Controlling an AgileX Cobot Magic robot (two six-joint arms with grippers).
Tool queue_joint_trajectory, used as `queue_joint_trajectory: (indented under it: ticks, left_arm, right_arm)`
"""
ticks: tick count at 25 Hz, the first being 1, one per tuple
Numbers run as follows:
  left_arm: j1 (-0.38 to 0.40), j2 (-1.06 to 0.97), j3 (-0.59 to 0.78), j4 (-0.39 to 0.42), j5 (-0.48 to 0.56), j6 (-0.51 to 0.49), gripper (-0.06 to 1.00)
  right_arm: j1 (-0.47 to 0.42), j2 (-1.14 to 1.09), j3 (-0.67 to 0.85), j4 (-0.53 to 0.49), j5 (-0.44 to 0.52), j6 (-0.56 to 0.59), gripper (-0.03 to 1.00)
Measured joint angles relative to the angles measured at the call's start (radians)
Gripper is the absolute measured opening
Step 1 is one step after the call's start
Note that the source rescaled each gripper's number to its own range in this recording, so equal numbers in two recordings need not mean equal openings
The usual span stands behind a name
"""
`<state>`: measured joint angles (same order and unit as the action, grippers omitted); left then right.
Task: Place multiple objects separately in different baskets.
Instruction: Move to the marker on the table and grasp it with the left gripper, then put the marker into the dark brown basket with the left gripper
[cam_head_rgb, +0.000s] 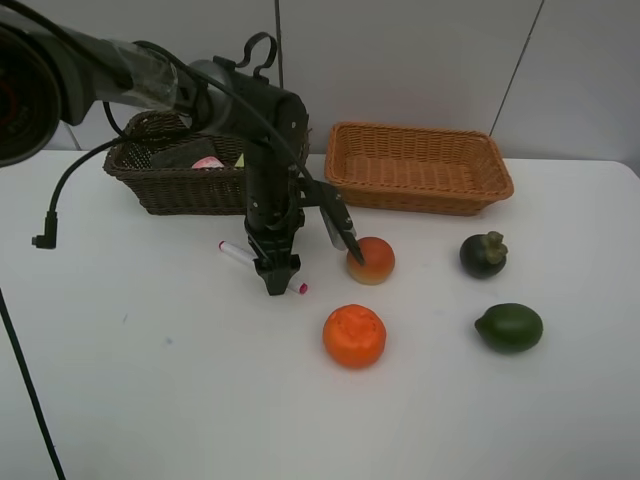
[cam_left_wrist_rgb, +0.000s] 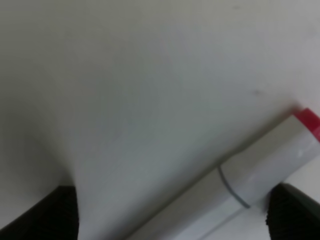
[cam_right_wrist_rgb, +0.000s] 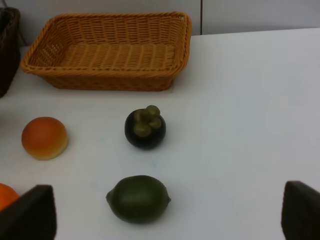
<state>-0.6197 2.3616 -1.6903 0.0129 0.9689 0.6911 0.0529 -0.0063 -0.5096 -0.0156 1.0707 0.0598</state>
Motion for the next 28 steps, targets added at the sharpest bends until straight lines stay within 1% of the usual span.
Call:
queue_joint_trajectory:
  ticks: [2,3,5,8,9,12,15,18,21,24,28]
  left_arm:
    - [0.0,0.002,0.0,0.004,-0.005,-0.008,0.88]
    - [0.0,0.003,0.0,0.009,-0.008,-0.02,0.81]
    - [0.0,0.004,-0.001,0.015,-0.009,-0.044,0.6]
    - [0.0,0.004,-0.001,0.015,0.046,-0.104,0.11]
    - [0.0,0.005,-0.001,0.013,0.07,-0.116,0.0]
    - [0.0,0.007,-0.001,0.008,0.119,-0.134,0.01]
    - [0.0,0.005,-0.001,-0.004,0.138,-0.139,0.01]
    - [0.0,-0.025,-0.007,-0.051,0.141,-0.145,0.01]
    - [0.0,-0.103,-0.071,-0.086,0.132,-0.15,0.01]
    - [0.006,-0.193,-0.158,-0.09,0.068,-0.149,0.01]
    - [0.054,-0.231,-0.242,-0.091,-0.089,-0.145,0.01]
  right_arm:
    - [0.0,0.0,0.0,0.0,0.0,0.0,1.0]
    - [0.0,0.0,0.0,0.0,0.0,0.0,1.0]
    - [0.0,0.0,0.0,0.0,0.0,0.0,1.0]
    - [0.0,0.0,0.0,0.0,0.0,0.0,1.0]
    - [0.0,0.0,0.0,0.0,0.0,0.0,1.0]
    - [0.0,0.0,0.0,0.0,0.0,0.0,1.0]
    - [0.0,0.0,0.0,0.0,0.0,0.0,1.0]
    - [0.0,0.0,0.0,0.0,0.0,0.0,1.0]
    - [0.0,0.0,0.0,0.0,0.0,0.0,1.0]
    - [0.0,0.0,0.0,0.0,0.0,0.0,1.0]
    - [0.0,0.0,0.0,0.0,0.0,0.0,1.0]
